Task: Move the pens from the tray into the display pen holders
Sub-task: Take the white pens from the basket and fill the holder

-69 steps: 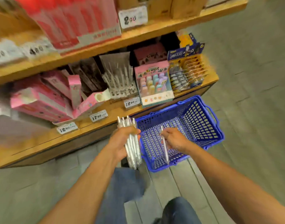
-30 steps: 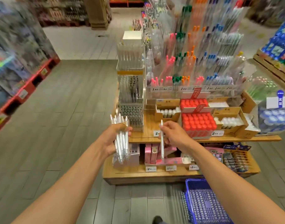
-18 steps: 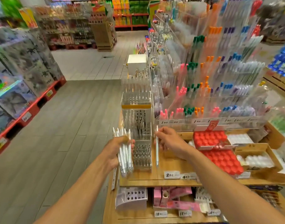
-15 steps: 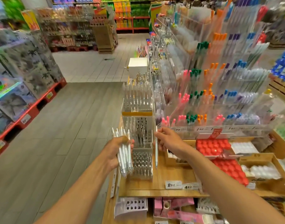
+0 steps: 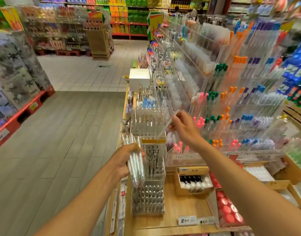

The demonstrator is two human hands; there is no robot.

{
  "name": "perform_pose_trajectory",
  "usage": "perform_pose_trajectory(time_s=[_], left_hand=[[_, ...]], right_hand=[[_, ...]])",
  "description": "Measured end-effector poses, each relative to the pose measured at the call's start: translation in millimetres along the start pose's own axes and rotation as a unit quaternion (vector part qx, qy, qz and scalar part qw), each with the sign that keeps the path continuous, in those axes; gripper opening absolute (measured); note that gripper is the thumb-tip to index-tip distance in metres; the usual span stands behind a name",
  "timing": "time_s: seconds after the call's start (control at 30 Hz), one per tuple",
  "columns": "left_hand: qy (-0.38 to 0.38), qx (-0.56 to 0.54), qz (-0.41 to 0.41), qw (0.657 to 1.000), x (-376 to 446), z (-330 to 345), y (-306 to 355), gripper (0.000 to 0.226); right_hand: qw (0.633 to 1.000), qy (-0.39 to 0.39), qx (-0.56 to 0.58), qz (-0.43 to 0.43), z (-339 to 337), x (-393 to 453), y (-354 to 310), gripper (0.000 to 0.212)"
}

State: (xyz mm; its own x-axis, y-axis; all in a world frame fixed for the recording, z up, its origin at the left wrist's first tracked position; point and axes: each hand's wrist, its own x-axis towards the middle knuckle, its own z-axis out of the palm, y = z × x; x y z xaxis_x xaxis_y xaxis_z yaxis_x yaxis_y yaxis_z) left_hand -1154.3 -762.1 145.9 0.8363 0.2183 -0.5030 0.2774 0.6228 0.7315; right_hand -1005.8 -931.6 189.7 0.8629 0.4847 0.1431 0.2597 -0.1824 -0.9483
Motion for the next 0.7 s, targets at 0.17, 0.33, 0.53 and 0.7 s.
perform_pose_trajectory(time_s=[0.17, 0.33, 0.53, 0.7], left_hand=[[0.001, 0.027, -0.016, 1.0, 13.5, -6.9, 13.2, 0.017], [-0.012, 0.025, -0.026, 0.999, 22.2, -9.6, 17.8, 0.014], [-0.007, 0.033, -0.026, 0.999, 27.9, -12.2, 22.0, 0.017], [-0.008, 0.033, -0.021, 0.999, 29.6, -11.6, 24.0, 0.016]], right_hand=[[0.987, 0.003, -0.126, -0.104, 17.8, 14.9, -23.7, 0.015], [0.968, 0.008, -0.202, -0.15, 37.2, 22.4, -23.3, 0.013], [0.96, 0.03, -0.209, -0.183, 39.1, 26.9, -19.7, 0.014], [0.941, 0.011, -0.269, -0.205, 37.7, 38.9, -24.9, 0.011]])
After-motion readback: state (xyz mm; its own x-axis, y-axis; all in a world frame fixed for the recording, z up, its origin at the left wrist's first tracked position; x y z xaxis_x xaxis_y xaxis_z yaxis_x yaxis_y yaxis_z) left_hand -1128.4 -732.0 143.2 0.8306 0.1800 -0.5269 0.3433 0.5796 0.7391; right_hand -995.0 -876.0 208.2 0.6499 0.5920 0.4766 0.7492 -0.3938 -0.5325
